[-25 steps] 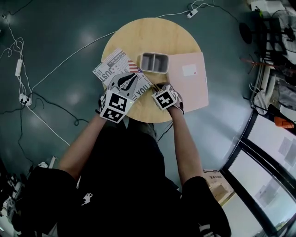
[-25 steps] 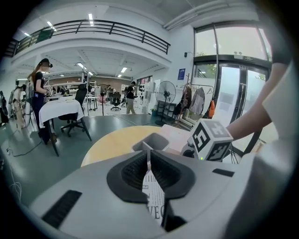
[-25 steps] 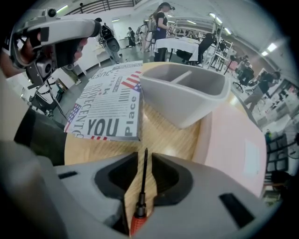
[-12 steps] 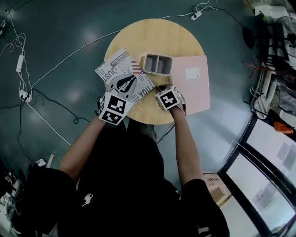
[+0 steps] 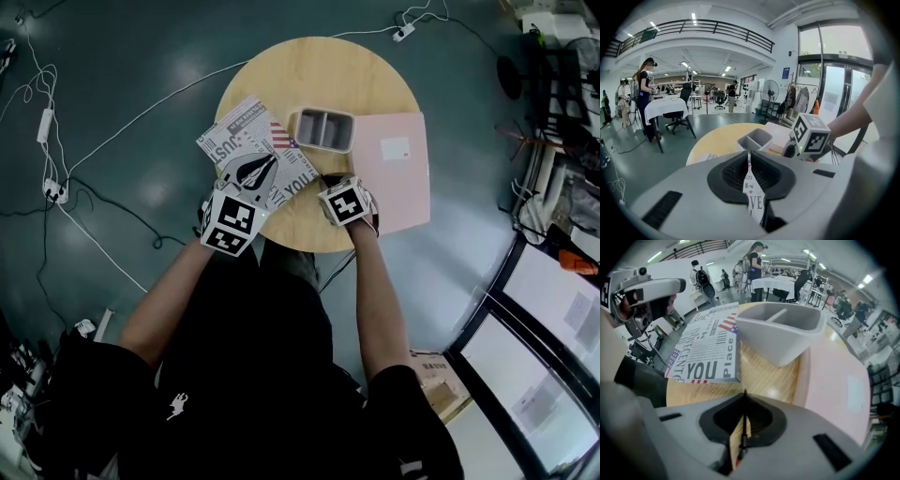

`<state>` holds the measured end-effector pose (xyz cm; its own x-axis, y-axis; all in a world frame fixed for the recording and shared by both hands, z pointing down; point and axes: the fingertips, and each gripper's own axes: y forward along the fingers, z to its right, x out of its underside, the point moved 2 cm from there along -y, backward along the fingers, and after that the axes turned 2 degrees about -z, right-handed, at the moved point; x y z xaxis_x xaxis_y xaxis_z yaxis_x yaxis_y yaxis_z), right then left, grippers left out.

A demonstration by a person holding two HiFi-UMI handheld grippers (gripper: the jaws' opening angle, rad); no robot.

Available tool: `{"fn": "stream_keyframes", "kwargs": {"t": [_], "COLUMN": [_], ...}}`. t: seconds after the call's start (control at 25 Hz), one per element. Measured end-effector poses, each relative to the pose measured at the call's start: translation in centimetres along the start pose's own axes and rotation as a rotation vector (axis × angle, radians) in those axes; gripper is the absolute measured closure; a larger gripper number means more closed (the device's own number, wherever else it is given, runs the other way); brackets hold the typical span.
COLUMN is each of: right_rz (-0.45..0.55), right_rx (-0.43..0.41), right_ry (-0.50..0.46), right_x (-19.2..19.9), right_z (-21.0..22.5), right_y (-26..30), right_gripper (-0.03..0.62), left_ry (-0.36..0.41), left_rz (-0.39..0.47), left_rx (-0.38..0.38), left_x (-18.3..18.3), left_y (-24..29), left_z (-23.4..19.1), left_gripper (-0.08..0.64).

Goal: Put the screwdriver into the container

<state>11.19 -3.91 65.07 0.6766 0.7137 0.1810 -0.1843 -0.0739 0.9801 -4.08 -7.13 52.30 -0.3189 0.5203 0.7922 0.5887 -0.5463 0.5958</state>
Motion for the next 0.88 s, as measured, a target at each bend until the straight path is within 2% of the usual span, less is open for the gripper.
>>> {"fn": "stream_keyframes", "kwargs": {"t": [0.2, 0.56, 0.88], "right_rz": [0.139, 0.427, 0.616], "right_rx": [0.019, 0.067, 0.071], "right_ry": [0.030, 0.164, 0.229], "right_x": [-0.4, -1.3, -1.1], "right_z": [-0.1, 0.7, 0.9], "right_y": [-1.4, -6.5, -9.5], "right_gripper": [0.577, 0.577, 0.577], "left_ry": [0.016, 0.041, 0.083], "left_rz": [0.007, 0.045, 0.046], "left_rx": [-0.004, 0.017, 0.054], "left_x": [-0.5, -2.3, -2.7], "left_y": [-0.2, -0.6, -0.5], "left_z": [0.0, 1.3, 3.1], "left_gripper": [0.541, 0.557, 0.557]}}
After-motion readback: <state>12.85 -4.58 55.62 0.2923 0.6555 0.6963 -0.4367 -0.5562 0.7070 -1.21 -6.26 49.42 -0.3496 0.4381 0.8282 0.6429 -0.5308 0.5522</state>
